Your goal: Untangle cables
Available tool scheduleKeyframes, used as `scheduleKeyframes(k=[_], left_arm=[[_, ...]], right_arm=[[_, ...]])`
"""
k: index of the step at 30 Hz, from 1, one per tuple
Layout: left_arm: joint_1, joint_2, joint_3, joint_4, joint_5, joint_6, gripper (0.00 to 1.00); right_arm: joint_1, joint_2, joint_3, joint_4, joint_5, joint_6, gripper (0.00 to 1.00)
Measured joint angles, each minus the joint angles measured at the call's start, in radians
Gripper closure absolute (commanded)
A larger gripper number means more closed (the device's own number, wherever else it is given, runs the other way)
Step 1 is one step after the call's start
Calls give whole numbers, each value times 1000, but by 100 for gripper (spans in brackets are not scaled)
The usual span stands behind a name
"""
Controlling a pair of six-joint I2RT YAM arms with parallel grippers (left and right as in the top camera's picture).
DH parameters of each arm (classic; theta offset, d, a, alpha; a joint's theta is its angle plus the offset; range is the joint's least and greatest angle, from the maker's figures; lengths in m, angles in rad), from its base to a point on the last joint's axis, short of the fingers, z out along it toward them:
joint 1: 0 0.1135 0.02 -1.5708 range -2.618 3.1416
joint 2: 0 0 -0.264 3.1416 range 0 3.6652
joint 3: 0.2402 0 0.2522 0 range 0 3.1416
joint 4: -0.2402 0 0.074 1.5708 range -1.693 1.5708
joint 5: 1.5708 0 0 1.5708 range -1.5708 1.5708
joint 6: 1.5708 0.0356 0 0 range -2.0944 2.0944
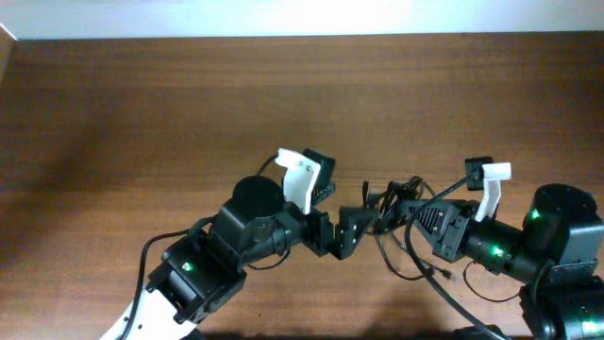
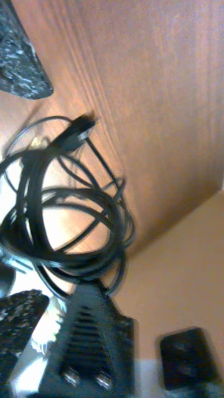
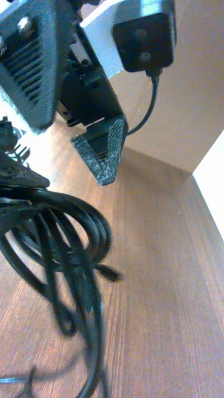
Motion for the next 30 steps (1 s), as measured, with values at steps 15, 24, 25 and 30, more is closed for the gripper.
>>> scheduleKeyframes(k=[15, 24, 25, 30], left_arm=[[-1, 32, 0, -55, 346, 506, 1], [-1, 160, -1, 102, 451, 405, 60], [-1, 160, -1, 103, 456, 399, 60], [-9, 180, -1, 102, 459, 389, 62]], right_arm=[[0, 0, 0, -50, 0, -69, 96], [0, 0, 0, -52, 1, -69, 96], [0, 0, 0, -52, 1, -70, 96], [0, 0, 0, -52, 3, -72, 96]])
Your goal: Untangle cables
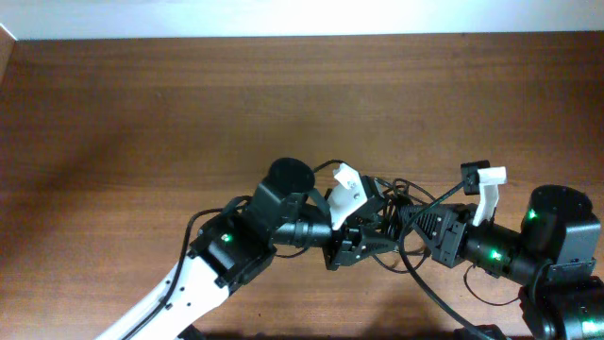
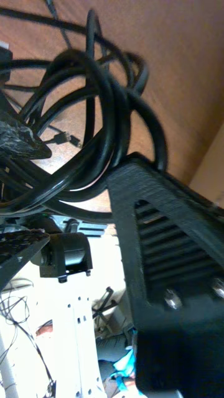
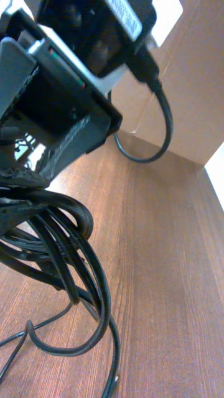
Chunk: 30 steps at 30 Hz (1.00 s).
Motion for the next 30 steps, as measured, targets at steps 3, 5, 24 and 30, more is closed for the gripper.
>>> scheduleKeyframes(k=[3, 5, 24, 30], left_arm=[[-33, 47, 0, 23, 0, -3, 85], [-37, 53, 0, 40, 1, -8, 97], [30, 17, 0, 62, -30, -82, 100], [31, 3, -2, 131, 29, -153, 100]], right_arm=[[0, 0, 0, -2, 0, -3, 96], [0, 0, 0, 0, 5, -4, 96], [0, -3, 0, -34, 8, -100, 36], [0, -3, 0, -18, 4, -123, 57]])
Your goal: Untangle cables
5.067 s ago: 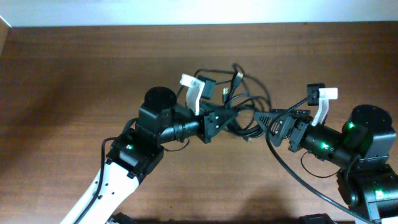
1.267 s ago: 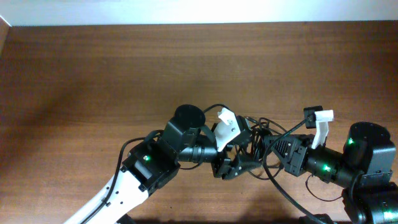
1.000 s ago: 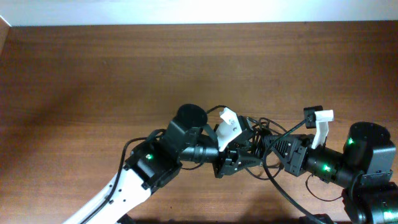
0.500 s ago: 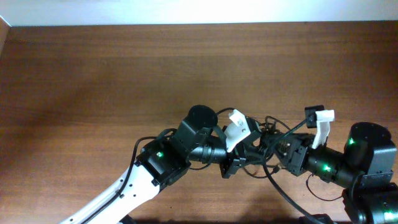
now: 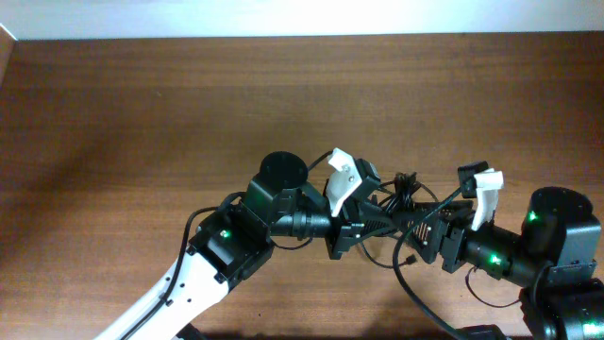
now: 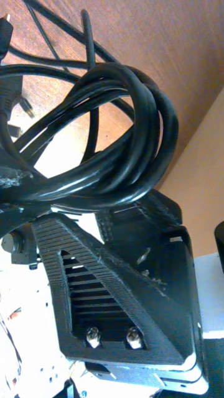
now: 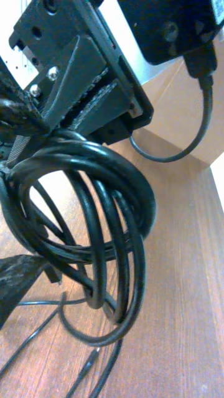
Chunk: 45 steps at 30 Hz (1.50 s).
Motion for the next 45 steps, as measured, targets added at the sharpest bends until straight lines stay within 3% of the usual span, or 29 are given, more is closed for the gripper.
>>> scheduleKeyframes(k=[2, 3, 9, 15, 20, 25, 31, 34, 36, 37, 38, 40, 45], left_arm=[[0, 0, 0, -3, 14, -5, 100], [1, 1, 0, -5, 13, -7, 100], [3, 1, -2, 4, 21, -11, 100], [3, 3, -7, 57, 56, -15, 100], [3, 2, -7, 18, 38, -13, 100], [2, -15, 3, -220, -181, -11, 100], [0, -26, 8, -317, -318, -10, 100], [-6, -30, 19, -498, -491, -3, 100], [-11, -38, 26, -618, -684, -2, 100], [-8, -38, 23, -656, -743, -3, 100], [2, -30, 10, -663, -807, -3, 100], [3, -27, 7, -620, -811, -4, 100], [3, -27, 2, -420, -612, 8, 100]], right_arm=[[0, 0, 0, 8, -4, -8, 93], [1, -1, 0, 8, -16, -7, 96], [2, -2, 0, -4, -4, -8, 96], [3, -5, 11, -143, 213, 11, 96], [4, -4, 11, -110, 219, 31, 96], [3, 6, 2, 40, -10, 32, 96], [3, 11, 1, 92, -70, 44, 96], [3, 13, -2, 106, -73, 53, 96], [3, 18, -13, 109, -78, 53, 96], [3, 14, -13, 124, -82, 54, 90], [3, 5, -13, 124, -85, 53, 75], [3, 3, -9, 85, -43, 50, 64], [3, 3, -7, -54, 83, 43, 64]])
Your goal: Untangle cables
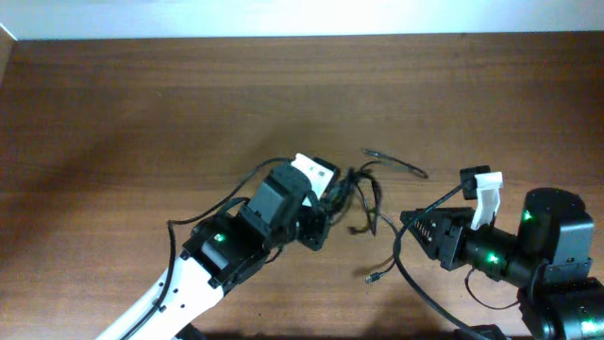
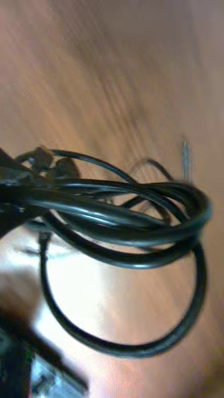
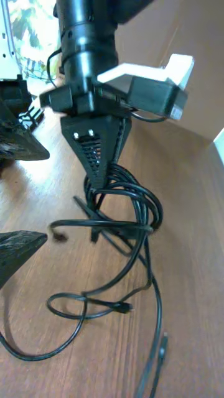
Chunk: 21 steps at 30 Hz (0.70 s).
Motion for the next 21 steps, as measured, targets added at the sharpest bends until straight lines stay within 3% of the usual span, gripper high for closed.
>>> scheduleKeyframes(k=[2, 5, 13, 17, 21], left_arm=[[-1, 0, -1, 97, 119, 8, 100], [-1, 0, -1, 130, 188, 8, 100], [-1, 1, -1, 152, 219, 8, 100], [0, 3, -4, 345, 488, -12, 100], [0, 3, -4, 333, 565, -27, 100]], right_arm=[[0, 0, 0, 2, -50, -42, 64], [-1, 0, 0, 2, -134, -83, 64], [-1, 0, 0, 18, -205, -96, 64], [-1, 3, 0, 44, -208, -97, 64], [-1, 41, 0, 43, -170, -96, 64]])
